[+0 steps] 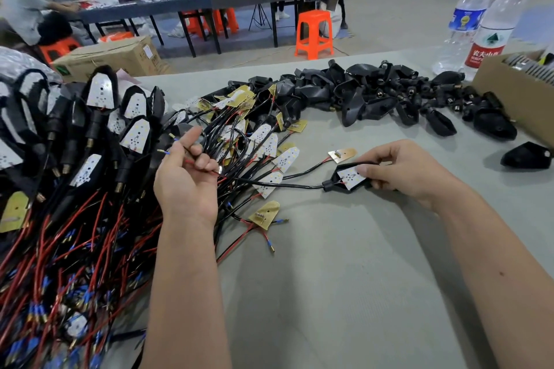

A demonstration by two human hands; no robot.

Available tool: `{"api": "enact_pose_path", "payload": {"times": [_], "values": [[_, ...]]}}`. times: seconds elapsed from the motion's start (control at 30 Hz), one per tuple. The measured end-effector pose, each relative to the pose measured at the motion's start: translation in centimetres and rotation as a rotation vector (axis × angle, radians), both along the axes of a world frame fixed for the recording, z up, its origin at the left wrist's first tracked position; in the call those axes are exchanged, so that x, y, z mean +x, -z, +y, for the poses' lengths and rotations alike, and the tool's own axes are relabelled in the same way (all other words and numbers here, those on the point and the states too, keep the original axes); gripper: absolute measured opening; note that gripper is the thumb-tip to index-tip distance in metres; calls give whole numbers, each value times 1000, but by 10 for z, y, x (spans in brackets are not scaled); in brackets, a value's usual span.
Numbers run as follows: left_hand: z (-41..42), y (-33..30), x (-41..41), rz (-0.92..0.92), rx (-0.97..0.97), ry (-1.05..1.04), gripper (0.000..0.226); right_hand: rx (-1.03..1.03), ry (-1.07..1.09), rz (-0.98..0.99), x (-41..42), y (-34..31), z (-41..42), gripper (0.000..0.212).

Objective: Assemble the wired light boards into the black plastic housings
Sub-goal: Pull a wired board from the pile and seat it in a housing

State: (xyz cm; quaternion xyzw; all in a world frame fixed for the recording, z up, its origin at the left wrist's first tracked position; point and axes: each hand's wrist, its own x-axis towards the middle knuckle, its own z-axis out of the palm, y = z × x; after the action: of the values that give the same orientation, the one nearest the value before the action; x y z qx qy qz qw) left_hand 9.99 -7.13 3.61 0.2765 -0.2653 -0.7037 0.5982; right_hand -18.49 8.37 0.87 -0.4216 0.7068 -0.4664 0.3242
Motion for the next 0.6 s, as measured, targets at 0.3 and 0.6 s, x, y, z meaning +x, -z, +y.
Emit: {"api": "enact_pose_path", "payload": {"times": [0.3, 0.6], "values": [[3, 6, -7, -224, -37, -126, 26, 11, 243, 344, 9, -16, -11, 13], [3, 6, -13, -348, -97, -197, 18, -146, 135, 606, 77, -38, -80, 9]]}}
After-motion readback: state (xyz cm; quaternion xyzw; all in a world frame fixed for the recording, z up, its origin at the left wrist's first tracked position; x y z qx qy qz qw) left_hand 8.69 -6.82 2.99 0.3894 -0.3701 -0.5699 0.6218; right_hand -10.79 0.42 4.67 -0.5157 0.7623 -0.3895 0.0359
